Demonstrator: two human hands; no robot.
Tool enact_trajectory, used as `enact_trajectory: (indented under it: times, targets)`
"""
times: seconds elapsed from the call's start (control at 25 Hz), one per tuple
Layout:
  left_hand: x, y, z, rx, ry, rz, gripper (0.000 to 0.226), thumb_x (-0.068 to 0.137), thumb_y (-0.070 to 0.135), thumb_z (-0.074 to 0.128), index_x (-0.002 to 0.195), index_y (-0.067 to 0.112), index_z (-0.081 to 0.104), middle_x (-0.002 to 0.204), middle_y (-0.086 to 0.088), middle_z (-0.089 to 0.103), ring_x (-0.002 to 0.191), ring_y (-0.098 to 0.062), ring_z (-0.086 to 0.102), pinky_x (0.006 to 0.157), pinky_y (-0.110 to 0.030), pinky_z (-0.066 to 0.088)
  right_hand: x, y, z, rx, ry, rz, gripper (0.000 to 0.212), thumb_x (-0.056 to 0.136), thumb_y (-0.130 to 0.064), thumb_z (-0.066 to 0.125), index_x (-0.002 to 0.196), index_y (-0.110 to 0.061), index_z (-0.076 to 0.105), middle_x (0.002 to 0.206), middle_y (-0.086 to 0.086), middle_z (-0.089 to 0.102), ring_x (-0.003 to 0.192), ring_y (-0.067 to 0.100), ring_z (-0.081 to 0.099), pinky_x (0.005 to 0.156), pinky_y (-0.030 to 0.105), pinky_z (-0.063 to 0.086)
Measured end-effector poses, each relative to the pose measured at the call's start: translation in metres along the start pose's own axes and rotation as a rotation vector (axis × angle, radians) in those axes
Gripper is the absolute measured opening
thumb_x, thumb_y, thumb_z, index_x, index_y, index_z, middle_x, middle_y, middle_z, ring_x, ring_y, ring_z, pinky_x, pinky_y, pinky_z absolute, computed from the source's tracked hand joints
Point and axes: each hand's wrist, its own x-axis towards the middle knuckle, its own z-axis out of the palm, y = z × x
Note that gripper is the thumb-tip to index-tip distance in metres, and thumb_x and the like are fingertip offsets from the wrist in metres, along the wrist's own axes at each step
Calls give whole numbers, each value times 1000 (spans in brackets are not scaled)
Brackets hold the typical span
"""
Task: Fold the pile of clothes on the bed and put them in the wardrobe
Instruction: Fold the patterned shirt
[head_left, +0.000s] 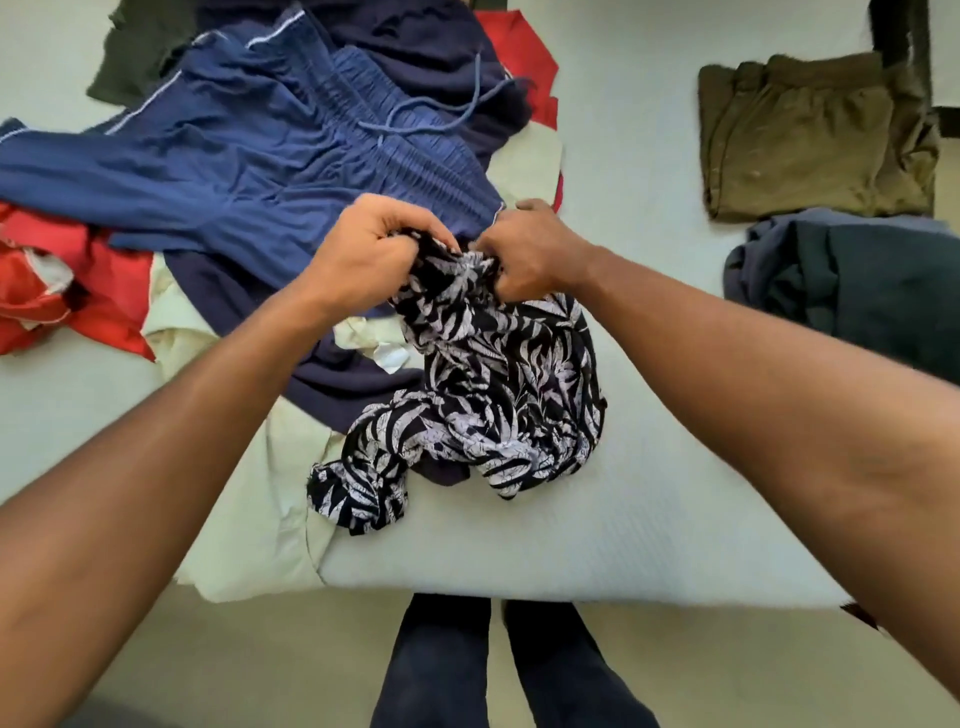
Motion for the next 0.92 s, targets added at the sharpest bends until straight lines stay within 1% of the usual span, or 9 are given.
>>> enact_trajectory:
  times: [0.16,0.24,0.32,0.4,0.52,0.6,0.72,0.8,0.92]
  targets:
    - [-18,-11,-13,128,102,-40,52,67,7,41,99,22,79,90,9,76,89,-10,68,92,-38,55,-28,33,1,-33,55,35,26,72,-44,46,65,-20,54,60,-1,52,73,24,56,102,44,41]
    - [-32,0,-18,255,66,24,51,73,7,44,112,20,74,103,9,74,99,-8,65,97,-32,49,-50,43,-17,80,66,90,35,73,-44,47,78,-15,68,72,8,66,75,29,61,81,36,49]
    - [-41,17,-27,332,64,85,45,84,2,50,123,17,67,113,7,68,107,-7,59,95,-26,42,-73,52,-41,191,157,152,28,81,-34,62,98,-16,74,93,11,74,87,32,64,73,32,42]
    - [-50,47,-48,377,144,133,31,95,3,55,124,12,64,110,5,66,102,-9,57,88,-22,39,-103,52,-79,323,331,217,11,85,-23,70,95,-23,75,90,4,74,85,26,66,72,30,45]
    - [-64,113,-88,452,325,196,17,99,13,59,113,6,66,95,-6,68,88,-23,61,76,-32,40,-149,41,-158,711,514,275,10,85,-12,76,84,-22,76,70,-11,70,62,2,61,62,20,47]
    - [-74,158,-117,424,443,227,22,97,22,61,111,7,69,92,-11,71,81,-22,60,71,-33,42,-177,18,-213,856,509,213,5,80,-14,82,79,-17,79,63,-7,67,54,2,57,55,20,44]
    - [-92,233,-168,232,586,280,29,88,39,66,109,22,75,91,-2,75,79,-17,66,75,-35,55,-224,-11,-299,884,581,97,13,74,-14,87,71,-25,80,68,-4,72,64,11,62,62,23,49]
    - [-103,280,-203,247,658,379,21,90,36,71,108,26,77,96,1,76,84,-14,70,77,-25,56,-250,-28,-355,862,747,43,11,74,-19,88,72,-25,79,71,-6,73,67,11,63,67,26,51]
    - [-116,349,-249,386,805,617,23,95,25,68,114,16,76,107,6,71,93,10,64,81,-2,44,-271,-63,-427,656,1238,-13,19,70,-41,85,81,-26,80,73,-10,71,67,4,62,64,28,51]
